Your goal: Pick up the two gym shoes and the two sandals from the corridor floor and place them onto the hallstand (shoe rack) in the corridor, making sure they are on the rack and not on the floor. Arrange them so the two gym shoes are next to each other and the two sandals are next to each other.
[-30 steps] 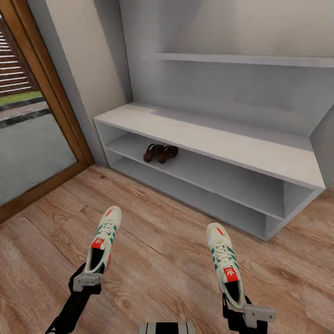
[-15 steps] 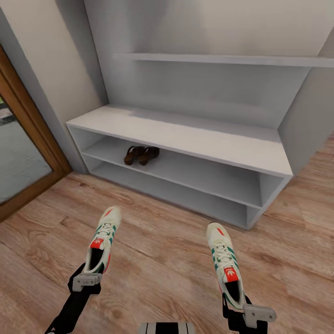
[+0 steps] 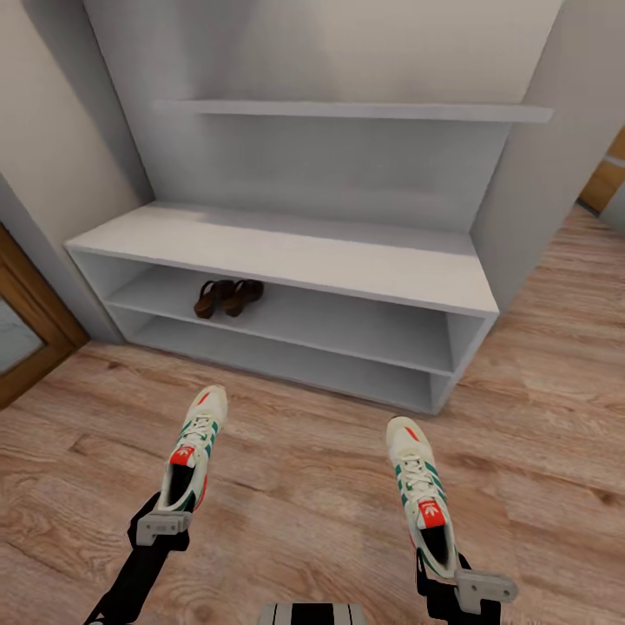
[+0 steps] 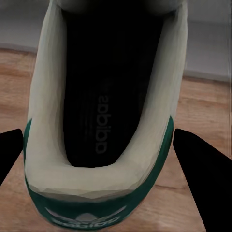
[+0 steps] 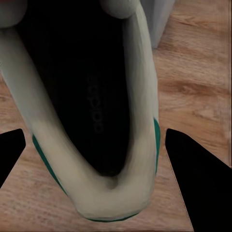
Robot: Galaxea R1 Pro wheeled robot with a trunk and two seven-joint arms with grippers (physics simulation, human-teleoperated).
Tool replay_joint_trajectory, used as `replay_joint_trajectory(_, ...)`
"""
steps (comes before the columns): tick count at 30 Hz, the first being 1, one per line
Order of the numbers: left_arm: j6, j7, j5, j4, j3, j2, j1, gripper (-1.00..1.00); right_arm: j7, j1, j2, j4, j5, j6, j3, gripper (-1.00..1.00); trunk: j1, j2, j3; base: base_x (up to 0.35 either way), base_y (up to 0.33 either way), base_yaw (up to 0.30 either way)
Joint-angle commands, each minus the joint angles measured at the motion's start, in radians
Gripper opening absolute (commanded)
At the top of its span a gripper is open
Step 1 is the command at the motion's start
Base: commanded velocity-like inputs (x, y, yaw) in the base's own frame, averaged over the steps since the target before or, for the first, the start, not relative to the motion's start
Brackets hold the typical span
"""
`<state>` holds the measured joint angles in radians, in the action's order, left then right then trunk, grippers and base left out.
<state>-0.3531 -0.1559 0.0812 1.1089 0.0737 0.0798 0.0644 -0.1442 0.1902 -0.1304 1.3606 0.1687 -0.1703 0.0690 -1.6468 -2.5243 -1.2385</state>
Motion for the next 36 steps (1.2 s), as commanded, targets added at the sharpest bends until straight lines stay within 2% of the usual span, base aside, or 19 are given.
replay_joint_trajectory(1, 0.000, 0.000, 0.000, 0.000, 0.000, 0.000, 0.000, -1.00, 0.000, 0.000, 0.000, 0.000, 0.000, 0.000, 0.000, -1.00, 0.000, 0.000, 0.000, 0.003, 0.007, -0.283)
replay_joint_trajectory(6, 0.000, -0.001, 0.000, 0.000, 0.000, 0.000, 0.000, -1.00, 0.000, 0.000, 0.000, 0.000, 0.001, 0.000, 0.000, -1.00, 0.000, 0.000, 0.001, 0.001, 0.003, -0.165)
replay_joint_trajectory(19, 0.000, 0.001, 0.003, 0.000, 0.001, 0.001, 0.000, -1.00, 0.000, 0.000, 0.000, 0.000, 0.002, 0.000, 0.000, -1.00, 0.000, 0.000, 0.001, 0.000, 0.013, -0.020)
replay_joint_trajectory(36, -0.001, 0.001, 0.009, 0.000, 0.005, 0.001, 0.000, -1.00, 0.000, 0.000, -0.001, 0.000, 0.002, 0.000, 0.000, -1.00, 0.000, 0.000, 0.001, 0.000, 0.244, -0.001)
